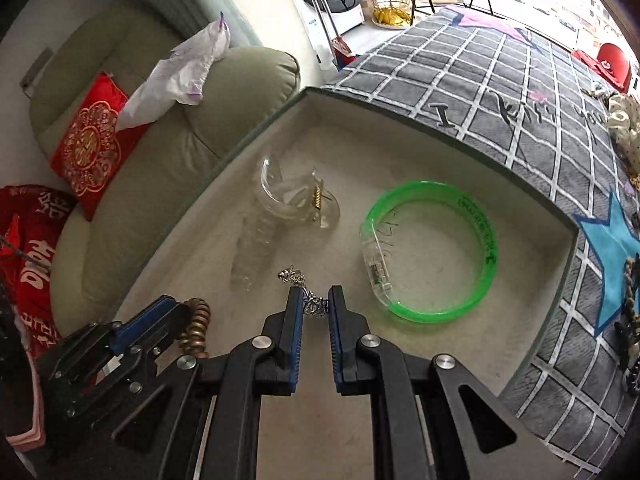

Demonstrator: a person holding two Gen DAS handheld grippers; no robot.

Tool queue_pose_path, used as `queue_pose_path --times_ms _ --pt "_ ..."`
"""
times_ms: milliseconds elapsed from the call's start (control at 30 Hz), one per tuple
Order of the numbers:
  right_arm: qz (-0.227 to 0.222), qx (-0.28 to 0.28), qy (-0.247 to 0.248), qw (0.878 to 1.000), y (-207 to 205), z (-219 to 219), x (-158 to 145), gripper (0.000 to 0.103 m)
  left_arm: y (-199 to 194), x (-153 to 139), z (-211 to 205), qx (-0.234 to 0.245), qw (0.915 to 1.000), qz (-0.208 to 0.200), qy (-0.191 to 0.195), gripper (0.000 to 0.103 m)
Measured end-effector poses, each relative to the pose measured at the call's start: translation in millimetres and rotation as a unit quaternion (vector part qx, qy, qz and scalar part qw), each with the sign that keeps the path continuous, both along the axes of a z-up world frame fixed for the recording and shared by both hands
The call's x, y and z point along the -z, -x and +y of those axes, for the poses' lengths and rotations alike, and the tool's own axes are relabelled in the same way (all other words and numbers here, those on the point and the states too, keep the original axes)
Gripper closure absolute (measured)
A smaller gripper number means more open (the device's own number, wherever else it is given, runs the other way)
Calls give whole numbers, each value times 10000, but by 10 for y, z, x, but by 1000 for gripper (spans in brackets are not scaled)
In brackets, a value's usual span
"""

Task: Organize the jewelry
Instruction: 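Open both tools to release the bracelet and chain into the box, then move both open tools back toward the remaining jewelry on the table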

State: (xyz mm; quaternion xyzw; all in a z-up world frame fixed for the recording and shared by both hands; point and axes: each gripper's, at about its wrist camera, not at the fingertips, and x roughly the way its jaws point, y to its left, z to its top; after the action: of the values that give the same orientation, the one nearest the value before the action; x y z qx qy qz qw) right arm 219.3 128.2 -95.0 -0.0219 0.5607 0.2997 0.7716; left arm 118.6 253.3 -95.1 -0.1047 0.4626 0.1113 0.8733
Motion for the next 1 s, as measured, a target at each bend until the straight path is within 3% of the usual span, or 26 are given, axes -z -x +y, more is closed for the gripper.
queue_pose_path --times_ms 200,267,300,333,600,633,667,700,767,1000 --pt "98 -9 -24 9999 -2 -21 -6 85 -4 0 -3 -55 9999 88 -28 91" --pt "186 9 -108 9998 -18 -30 -25 70 -3 -3 -10 -80 9999 134 -64 91" --pt "197 27 -131 9997 -22 -44 -42 51 -1 -4 -9 -83 9998 148 -76 91" --pt "197 40 -194 9996 -16 -65 -70 39 2 -6 -12 -88 9998 159 -91 91" --pt "36 193 -550 9983 93 -290 -366 33 10 -18 -35 -81 9996 229 -149 90" --pt "10 234 -573 9981 110 -326 -400 33 11 -21 -42 -68 9996 240 -154 87" --pt "-6 266 -594 9979 120 -363 -424 33 12 -24 -51 -61 9995 251 -168 51" --pt "-22 297 -613 9977 130 -397 -445 33 15 -34 -57 -85 9995 240 -204 1" --pt "-59 369 -662 9971 155 -480 -497 33 54 -89 -88 -45 9997 37 -232 0" --pt "-140 576 -714 9957 221 -740 -587 32 75 -148 -182 41 9994 71 -349 0"
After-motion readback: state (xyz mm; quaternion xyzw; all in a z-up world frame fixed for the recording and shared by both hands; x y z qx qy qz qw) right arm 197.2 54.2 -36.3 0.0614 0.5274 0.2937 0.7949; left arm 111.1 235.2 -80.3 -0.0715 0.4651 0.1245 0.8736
